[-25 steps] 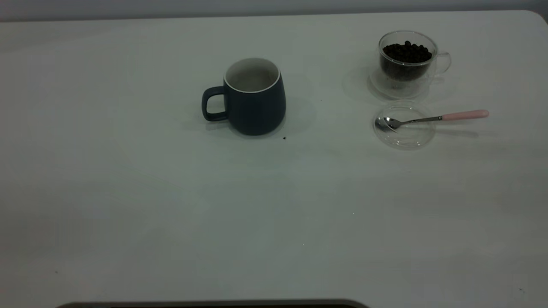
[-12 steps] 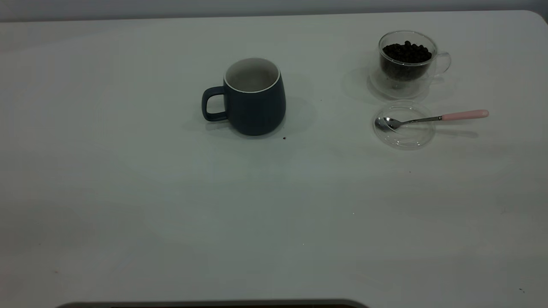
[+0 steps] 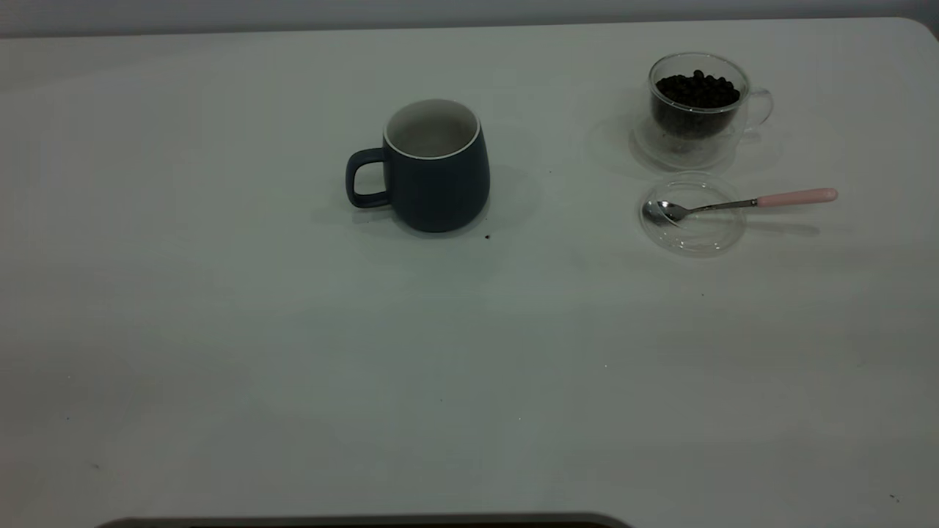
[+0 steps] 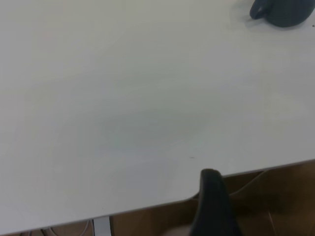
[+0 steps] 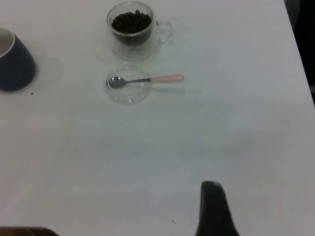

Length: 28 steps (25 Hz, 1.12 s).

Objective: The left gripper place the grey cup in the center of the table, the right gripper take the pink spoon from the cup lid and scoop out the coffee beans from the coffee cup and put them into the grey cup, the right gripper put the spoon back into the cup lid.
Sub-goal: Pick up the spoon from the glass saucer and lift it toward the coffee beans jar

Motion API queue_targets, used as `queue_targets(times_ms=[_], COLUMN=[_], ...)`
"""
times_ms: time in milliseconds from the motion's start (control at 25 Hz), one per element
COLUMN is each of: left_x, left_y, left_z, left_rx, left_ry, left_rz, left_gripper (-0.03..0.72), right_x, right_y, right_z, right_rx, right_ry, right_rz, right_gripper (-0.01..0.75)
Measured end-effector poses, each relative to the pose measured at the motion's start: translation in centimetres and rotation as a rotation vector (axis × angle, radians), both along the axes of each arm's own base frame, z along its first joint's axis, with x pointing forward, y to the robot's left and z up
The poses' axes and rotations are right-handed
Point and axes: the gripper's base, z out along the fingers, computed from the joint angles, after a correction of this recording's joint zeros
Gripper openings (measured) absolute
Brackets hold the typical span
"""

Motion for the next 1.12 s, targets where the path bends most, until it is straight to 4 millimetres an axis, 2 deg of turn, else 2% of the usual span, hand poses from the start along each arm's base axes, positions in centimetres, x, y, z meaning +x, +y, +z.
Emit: queue_targets(times_ms=[880,1120], left_x=[-0.01,-0.77], left_y=[0.07,0.04], left_z=[0.0,-0.08], left_rx=[-0.047,-0.052], left_ry=[0.006,-0.052], left_rz=[0.054,0.099], left_gripper=[0.569,0.569], right_x=[0.0,0.0], right_y=[0.0,0.0], right_z=[0.0,0.0], right_rx=[0.0,0.0], right_ry=[0.0,0.0], right_rz=[0.0,0.0], right_gripper=[0.537,0.537])
